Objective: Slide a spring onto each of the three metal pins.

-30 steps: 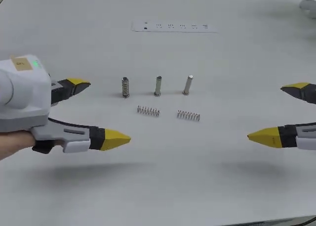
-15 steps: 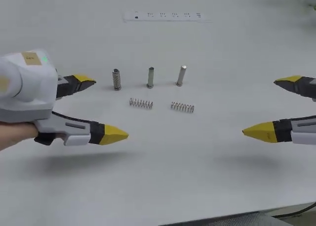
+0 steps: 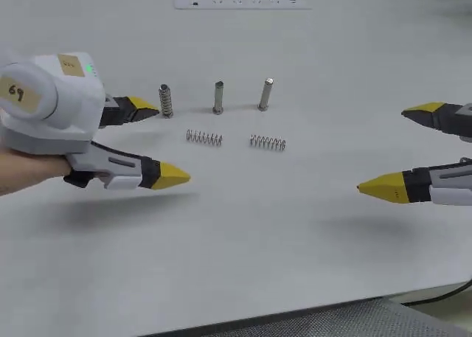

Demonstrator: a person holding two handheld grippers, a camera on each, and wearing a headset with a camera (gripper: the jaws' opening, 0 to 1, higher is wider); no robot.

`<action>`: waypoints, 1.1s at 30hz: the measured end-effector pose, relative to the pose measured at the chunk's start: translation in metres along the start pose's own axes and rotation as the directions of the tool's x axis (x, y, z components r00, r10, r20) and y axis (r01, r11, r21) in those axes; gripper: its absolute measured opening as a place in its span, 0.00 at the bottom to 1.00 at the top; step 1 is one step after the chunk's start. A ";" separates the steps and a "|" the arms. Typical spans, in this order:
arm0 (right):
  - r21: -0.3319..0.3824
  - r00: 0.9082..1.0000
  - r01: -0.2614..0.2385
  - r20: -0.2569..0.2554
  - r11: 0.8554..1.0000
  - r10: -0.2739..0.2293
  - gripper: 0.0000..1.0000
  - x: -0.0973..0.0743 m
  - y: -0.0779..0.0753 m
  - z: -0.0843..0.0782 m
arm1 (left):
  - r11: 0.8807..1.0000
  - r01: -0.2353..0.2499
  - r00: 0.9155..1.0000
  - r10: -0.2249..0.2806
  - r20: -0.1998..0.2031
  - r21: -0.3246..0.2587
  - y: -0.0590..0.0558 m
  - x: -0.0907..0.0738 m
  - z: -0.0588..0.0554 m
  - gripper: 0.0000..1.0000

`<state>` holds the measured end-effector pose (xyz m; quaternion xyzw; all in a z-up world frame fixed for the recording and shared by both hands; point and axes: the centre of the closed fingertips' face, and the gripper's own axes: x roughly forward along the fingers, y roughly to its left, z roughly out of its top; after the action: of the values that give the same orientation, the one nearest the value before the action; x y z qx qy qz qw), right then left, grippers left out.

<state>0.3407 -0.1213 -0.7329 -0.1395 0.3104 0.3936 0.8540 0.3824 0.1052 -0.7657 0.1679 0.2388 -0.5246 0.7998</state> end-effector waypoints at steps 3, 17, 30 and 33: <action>0.002 1.000 -0.005 0.000 1.000 0.005 0.87 0.001 0.000 0.000 | 1.000 0.000 1.000 0.000 -0.010 0.012 0.004 0.006 0.000 0.56; 0.013 1.000 -0.015 -0.006 1.000 0.015 0.85 0.001 -0.003 -0.003 | 0.997 0.029 0.999 -0.026 -0.037 0.065 0.017 0.035 0.001 0.31; 0.029 1.000 -0.012 -0.015 1.000 0.013 0.84 -0.001 -0.006 -0.010 | 0.995 0.057 0.997 -0.052 -0.054 0.084 0.020 0.046 -0.005 0.20; 0.030 1.000 -0.014 -0.015 0.999 0.014 0.84 0.000 -0.006 -0.010 | 0.995 0.058 0.997 -0.054 -0.051 0.081 0.023 0.049 -0.004 0.19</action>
<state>0.3413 -0.1302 -0.7408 -0.1277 0.3236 0.3939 0.8508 0.4195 0.0793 -0.7956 0.2067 0.2408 -0.5519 0.7711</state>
